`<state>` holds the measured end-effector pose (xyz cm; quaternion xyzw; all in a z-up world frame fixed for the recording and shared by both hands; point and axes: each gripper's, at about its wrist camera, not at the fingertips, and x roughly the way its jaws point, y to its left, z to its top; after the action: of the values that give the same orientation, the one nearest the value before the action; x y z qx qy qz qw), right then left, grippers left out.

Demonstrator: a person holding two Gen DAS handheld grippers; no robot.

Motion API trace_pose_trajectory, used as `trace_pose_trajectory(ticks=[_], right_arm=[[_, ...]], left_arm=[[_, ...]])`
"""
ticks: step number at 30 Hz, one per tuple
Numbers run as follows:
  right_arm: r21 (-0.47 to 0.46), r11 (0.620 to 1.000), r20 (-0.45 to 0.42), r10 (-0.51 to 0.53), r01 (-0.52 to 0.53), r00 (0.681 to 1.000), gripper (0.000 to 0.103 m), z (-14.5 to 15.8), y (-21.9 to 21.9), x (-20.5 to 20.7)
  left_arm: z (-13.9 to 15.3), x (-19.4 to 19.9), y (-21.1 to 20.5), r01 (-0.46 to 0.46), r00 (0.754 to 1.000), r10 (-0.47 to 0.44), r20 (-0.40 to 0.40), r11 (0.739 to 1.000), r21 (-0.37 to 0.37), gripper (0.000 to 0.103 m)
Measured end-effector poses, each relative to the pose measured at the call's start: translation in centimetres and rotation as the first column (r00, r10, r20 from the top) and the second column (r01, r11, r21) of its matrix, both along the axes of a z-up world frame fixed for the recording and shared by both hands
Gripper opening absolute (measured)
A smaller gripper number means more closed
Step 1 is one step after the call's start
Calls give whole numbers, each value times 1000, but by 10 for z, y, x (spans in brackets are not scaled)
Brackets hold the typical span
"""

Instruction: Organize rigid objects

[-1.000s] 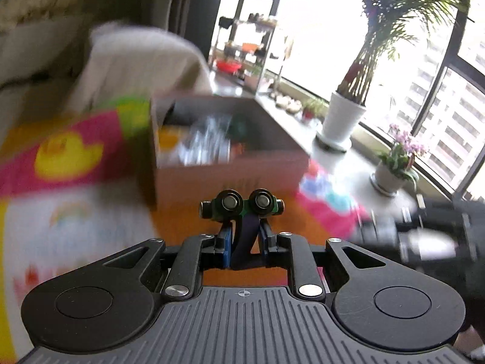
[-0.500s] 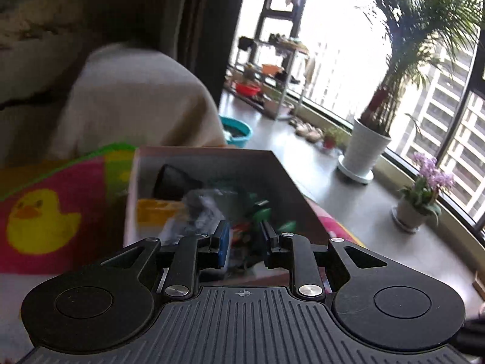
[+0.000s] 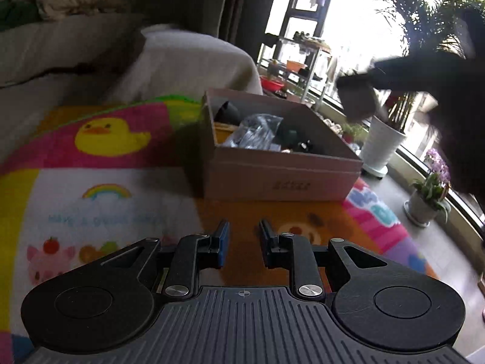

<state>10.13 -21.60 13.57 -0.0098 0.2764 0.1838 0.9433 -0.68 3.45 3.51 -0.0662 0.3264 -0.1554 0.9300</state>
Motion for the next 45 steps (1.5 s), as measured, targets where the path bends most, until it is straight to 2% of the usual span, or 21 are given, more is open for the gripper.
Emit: trace_pose_trajectory(ticks=[2, 6, 8, 10, 13, 15, 17, 18, 19, 20, 24, 26, 28, 31, 33, 36, 38, 40, 42, 45], right_arm=[[9, 999, -15, -34, 34, 999, 22, 3, 11, 35], [35, 992, -63, -118, 120, 991, 22, -12, 29, 97], [73, 985, -130, -147, 157, 981, 25, -24, 29, 118], [97, 978, -162, -168, 185, 972, 28, -33, 26, 121], [34, 977, -128, -204, 210, 971, 33, -40, 28, 102], [-25, 977, -91, -213, 212, 973, 36, -42, 29, 77], [-50, 978, -70, -206, 203, 976, 42, -43, 26, 47], [-49, 979, -61, -203, 200, 977, 45, -44, 23, 29], [-44, 979, -55, -201, 199, 978, 53, -46, 20, 14], [-39, 979, -52, -203, 201, 978, 58, -48, 18, -1], [-32, 970, -54, -243, 242, 968, 62, -69, 11, -49], [-61, 960, -72, -278, 274, 958, 63, -86, 14, -62], [-74, 954, -116, -298, 291, 948, 63, -104, 16, -66], [-66, 942, -186, -334, 328, 924, 65, -126, 17, -65], [-73, 939, -148, -343, 335, 928, 71, -132, 22, -70], [-138, 938, -103, -334, 319, 937, 79, -138, 35, -74], [-142, 926, -112, -366, 350, 924, 92, -137, 34, -69], [-110, 922, -142, -384, 371, 912, 94, -139, 25, -67], [-92, 923, -137, -384, 375, 913, 95, -140, 23, -69], [-130, 917, -120, -392, 377, 912, 96, -141, 29, -70]], left_arm=[[-3, -3, 10, -5, 1000, 5, 5, 1000, -3, 24], [-7, -7, 27, -28, 1000, 28, 13, 999, 19, 24], [-11, -9, 34, -40, 999, 39, 11, 998, 47, 24], [-16, -11, 39, -50, 999, 49, 13, 996, 80, 24], [-23, -11, 40, -66, 998, 65, 15, 990, 121, 24], [-28, -10, 38, -65, 998, 65, -3, 990, 129, 25], [-31, -12, 30, -65, 998, 63, 18, 987, 150, 27], [-32, -11, 25, -61, 998, 58, 23, 985, 161, 33], [-32, -10, 20, -52, 999, 49, 21, 986, 161, 40], [-32, -9, 16, -45, 999, 43, 18, 987, 157, 43], [-37, -2, -9, -39, 999, 33, 36, 982, 185, 66], [-37, 4, -15, -50, 998, 44, 34, 982, 183, 71], [-38, 11, -16, -74, 997, 70, 29, 985, 153, 72], [-38, 17, -22, -101, 995, 97, 32, 980, 173, 72], [-38, 19, -26, -110, 994, 105, 37, 975, 194, 74], [-38, 22, -29, -123, 992, 118, 37, 973, 196, 76], [-38, 21, -30, -124, 992, 118, 40, 971, 207, 76], [-38, 21, -30, -123, 992, 118, 40, 971, 206, 76], [-38, 21, -32, -124, 992, 118, 41, 969, 211, 77], [-38, 23, -34, -129, 992, 123, 40, 969, 211, 79]])
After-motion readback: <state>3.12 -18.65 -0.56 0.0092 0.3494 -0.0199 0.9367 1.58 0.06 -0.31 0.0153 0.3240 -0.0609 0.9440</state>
